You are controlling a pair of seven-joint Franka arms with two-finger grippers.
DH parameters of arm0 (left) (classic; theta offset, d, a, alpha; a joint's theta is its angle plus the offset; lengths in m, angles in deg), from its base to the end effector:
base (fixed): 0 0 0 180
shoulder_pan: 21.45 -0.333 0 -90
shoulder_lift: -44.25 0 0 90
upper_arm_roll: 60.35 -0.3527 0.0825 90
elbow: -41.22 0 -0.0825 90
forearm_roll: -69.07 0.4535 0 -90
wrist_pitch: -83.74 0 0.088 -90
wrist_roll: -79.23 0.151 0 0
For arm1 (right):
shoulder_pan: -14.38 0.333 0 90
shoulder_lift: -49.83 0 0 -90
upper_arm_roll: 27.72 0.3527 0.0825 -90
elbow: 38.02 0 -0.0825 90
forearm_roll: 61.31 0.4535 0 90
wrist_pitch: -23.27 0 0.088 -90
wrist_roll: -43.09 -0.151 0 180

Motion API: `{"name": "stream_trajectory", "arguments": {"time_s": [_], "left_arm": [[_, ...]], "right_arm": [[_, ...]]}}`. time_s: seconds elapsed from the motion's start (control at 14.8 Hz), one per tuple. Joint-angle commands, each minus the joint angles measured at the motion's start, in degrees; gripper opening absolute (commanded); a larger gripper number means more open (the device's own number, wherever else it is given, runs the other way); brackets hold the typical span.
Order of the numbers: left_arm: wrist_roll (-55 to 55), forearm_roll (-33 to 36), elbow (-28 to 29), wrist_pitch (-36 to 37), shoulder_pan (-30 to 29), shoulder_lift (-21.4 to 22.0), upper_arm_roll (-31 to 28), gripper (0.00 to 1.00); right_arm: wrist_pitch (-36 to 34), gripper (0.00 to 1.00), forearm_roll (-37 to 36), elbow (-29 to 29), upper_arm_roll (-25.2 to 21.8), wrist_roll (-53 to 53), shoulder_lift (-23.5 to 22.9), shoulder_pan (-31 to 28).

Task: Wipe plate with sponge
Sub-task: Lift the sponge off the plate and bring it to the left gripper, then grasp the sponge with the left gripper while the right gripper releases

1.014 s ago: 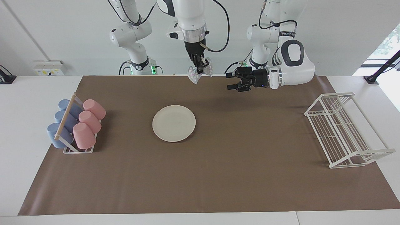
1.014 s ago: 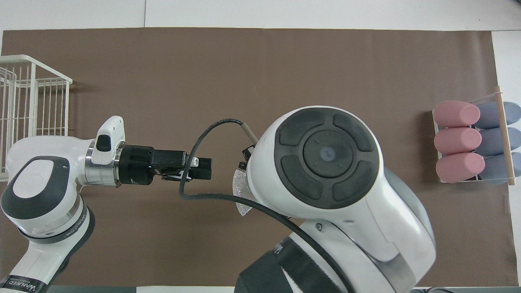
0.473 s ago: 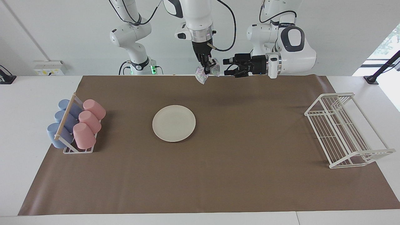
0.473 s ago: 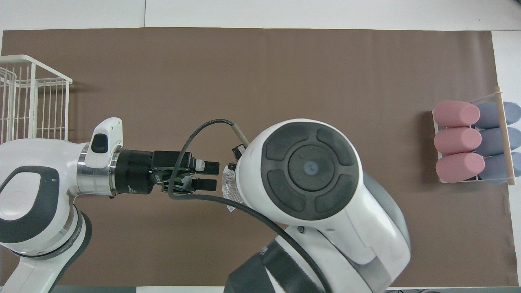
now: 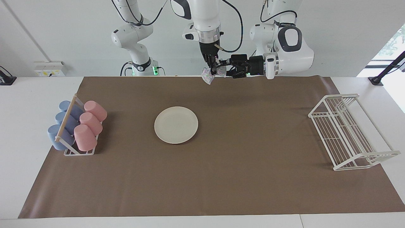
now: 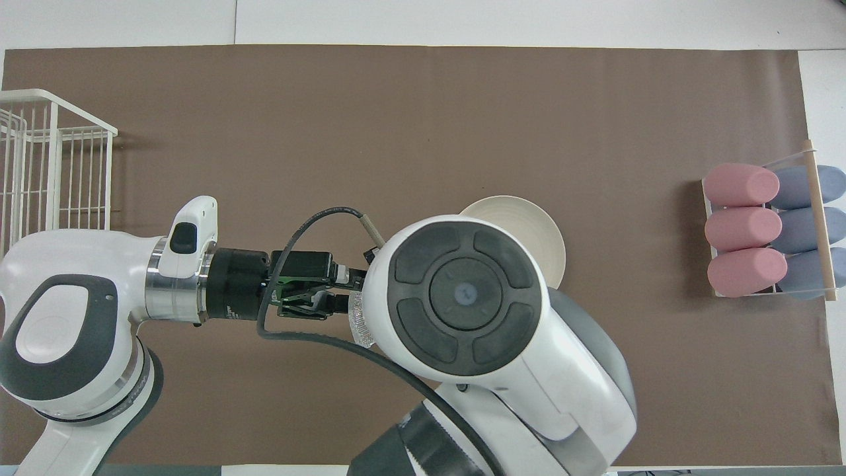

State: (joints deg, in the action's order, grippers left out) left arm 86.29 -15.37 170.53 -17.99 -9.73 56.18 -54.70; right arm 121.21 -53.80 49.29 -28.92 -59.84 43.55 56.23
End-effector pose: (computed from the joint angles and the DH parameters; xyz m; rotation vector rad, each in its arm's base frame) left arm 0.4827 -0.2887 0.4917 1.7771 0.1506 -0.3550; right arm 0.5020 0.4556 0.5858 -2.5797 1.5816 0.1486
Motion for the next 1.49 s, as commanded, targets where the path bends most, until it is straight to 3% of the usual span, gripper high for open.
{"name": "stream_trajectory", "arguments": {"time_s": [0.0, 0.27, 0.81, 0.88, 1.01, 1.08, 1.42], "left_arm": [[-0.65, -0.02, 0.86, -0.04, -0.20, 0.91, -0.20, 0.91], [-0.39, 3.67, 0.60, 6.97, -5.55, 0.91, -0.29, 0.88], [-0.65, 3.76, 0.60, 6.20, -4.60, 0.91, 0.07, 0.87], [-0.65, 3.76, 0.60, 6.20, -4.60, 0.91, 0.15, 0.80], [-1.52, 3.76, 0.60, 5.50, -4.42, 0.91, 0.41, 0.50], [-1.70, 3.67, 0.60, 3.93, -3.64, 0.91, 0.68, 0.46], [-1.79, 3.58, 0.60, 3.04, -2.93, 0.91, 0.68, 0.47]], "right_arm": [[1.02, 0.00, -0.04, 0.58, 0.32, -0.69, 0.39, 0.07], [1.02, 0.00, -0.13, 0.58, 0.32, -0.69, 0.39, 0.07], [1.02, 0.00, -0.13, 0.58, 0.32, -0.69, 0.39, 0.07], [1.02, 0.00, -0.13, 0.58, 0.32, -0.69, 0.39, 0.07], [1.02, 0.00, -0.13, 0.58, 0.32, -0.69, 0.39, -0.02], [1.02, 0.00, -0.13, 0.58, 0.32, -0.69, 0.39, 0.07], [0.93, 0.00, -0.13, 0.58, 0.32, -0.69, 0.39, -0.02]]}}
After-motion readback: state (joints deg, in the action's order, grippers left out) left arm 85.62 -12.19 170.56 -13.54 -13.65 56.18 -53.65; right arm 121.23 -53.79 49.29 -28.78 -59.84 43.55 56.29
